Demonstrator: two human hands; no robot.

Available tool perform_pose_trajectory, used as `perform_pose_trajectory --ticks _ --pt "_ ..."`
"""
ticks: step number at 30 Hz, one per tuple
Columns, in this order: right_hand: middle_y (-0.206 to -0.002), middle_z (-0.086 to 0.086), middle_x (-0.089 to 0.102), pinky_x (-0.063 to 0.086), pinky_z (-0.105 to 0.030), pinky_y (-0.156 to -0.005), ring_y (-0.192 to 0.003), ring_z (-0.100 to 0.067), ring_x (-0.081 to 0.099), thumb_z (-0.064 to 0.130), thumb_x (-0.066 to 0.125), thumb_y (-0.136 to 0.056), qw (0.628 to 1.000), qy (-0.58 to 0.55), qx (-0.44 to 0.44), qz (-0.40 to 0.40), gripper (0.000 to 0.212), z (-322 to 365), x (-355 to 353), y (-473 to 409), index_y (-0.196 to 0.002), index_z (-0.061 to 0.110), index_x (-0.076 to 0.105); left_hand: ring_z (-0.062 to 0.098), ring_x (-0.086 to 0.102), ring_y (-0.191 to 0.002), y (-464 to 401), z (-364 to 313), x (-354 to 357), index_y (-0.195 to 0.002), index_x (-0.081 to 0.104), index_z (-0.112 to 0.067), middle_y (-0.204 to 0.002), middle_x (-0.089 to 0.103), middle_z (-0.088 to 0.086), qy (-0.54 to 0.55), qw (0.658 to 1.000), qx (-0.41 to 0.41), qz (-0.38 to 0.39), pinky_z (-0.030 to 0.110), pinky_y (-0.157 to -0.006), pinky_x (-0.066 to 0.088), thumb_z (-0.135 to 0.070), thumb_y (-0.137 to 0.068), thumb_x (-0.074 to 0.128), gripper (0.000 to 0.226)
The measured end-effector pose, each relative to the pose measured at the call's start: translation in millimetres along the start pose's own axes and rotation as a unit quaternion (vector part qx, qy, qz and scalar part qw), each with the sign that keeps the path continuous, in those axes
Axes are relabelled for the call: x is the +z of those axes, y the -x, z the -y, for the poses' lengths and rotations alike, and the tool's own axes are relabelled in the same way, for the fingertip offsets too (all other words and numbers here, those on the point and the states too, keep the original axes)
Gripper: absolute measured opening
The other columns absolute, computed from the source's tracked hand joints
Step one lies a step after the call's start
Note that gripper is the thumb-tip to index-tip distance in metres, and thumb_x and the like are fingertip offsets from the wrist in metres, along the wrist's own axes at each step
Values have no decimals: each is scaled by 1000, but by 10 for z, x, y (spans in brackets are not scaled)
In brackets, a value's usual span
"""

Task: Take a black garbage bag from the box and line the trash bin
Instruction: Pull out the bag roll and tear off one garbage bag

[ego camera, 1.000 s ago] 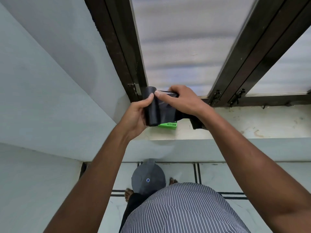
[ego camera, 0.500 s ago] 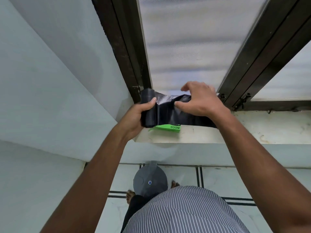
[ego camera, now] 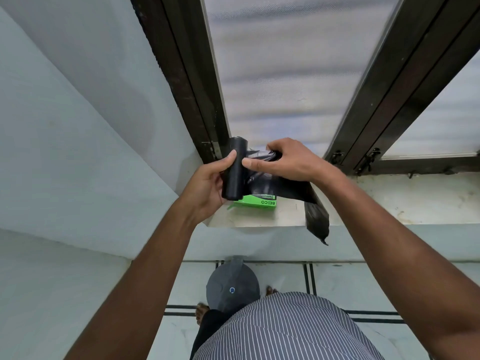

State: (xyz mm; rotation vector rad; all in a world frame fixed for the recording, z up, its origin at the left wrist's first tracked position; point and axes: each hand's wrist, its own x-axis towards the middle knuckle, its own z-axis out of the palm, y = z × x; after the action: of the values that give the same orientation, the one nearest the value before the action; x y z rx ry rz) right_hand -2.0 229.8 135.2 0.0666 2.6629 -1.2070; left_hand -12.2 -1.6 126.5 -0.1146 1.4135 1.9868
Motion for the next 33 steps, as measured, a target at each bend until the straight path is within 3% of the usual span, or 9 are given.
perform_pose_trajectory --ticks 10,16,18,19,21,22,26,29,33 --pt "-71 0 57 36 -38 -63 -66 -20 54 93 81 -65 997 72 6 9 84 -28 -154 0 -76 13 58 35 67 -127 63 -40 56 -144 68 -7 -137 72 13 8 1000 -6 -29 48 -110 53 -55 -107 58 61" --pt "-88 -2 67 45 -38 -67 -82 -22 65 88 82 -70 990 140 20 19 77 -32 -175 8 -90 16 65 27 75 -121 130 6 143 -140 73 -12 -140 75 12 -13 999 -22 -26 37 -94 61 -33 -104 68 42" --pt "-99 0 65 48 -41 -80 -96 -26 65 80 81 -79 979 201 25 -1 68 -45 -165 0 -102 18 63 27 74 -124 118 28 133 -141 72 -15 -137 76 10 -28 999 -22 -40 38 -95 61 -33 -103 69 42" --pt "-113 0 66 48 -46 -98 -111 -29 64 70 81 -85 974 225 23 -15 63 -40 -160 3 -116 19 63 29 73 -127 114 38 132 -142 72 -16 -137 76 9 -26 998 -21 -46 40 -97 60 -33 -103 70 43" --pt "-148 -4 60 20 -56 -133 -143 -32 54 44 76 -91 978 209 18 -11 68 25 -158 51 -150 18 52 30 71 -129 110 49 145 -143 71 -16 -139 76 10 -9 998 -20 -50 41 -99 58 -34 -102 70 45" --pt "-159 -5 55 10 -57 -137 -151 -31 49 37 71 -92 986 169 12 1 75 80 -145 81 -160 18 45 30 71 -128 109 50 152 -145 69 -15 -140 75 11 -2 999 -18 -47 41 -97 58 -35 -103 69 47" --pt "-140 6 71 50 -44 -118 -134 -18 64 48 65 -71 992 -117 0 52 75 251 4 133 -144 30 64 32 69 -131 80 77 187 -147 65 -10 -140 73 12 11 999 -10 -33 44 -98 61 -36 -104 67 50" --pt "-114 6 76 52 -40 -97 -109 -15 68 48 69 -69 985 -163 -7 52 50 246 120 0 -114 25 77 39 58 -145 46 94 186 -142 66 -7 -139 71 16 19 1000 0 -9 55 -121 47 -31 -108 64 43" --pt "-87 7 70 49 -34 -80 -81 -10 63 57 74 -92 991 -124 -39 32 41 114 183 -44 -96 17 75 36 64 -140 56 -5 183 -146 66 -3 -145 70 17 -2 1000 1 -25 52 -123 46 -37 -108 60 51"
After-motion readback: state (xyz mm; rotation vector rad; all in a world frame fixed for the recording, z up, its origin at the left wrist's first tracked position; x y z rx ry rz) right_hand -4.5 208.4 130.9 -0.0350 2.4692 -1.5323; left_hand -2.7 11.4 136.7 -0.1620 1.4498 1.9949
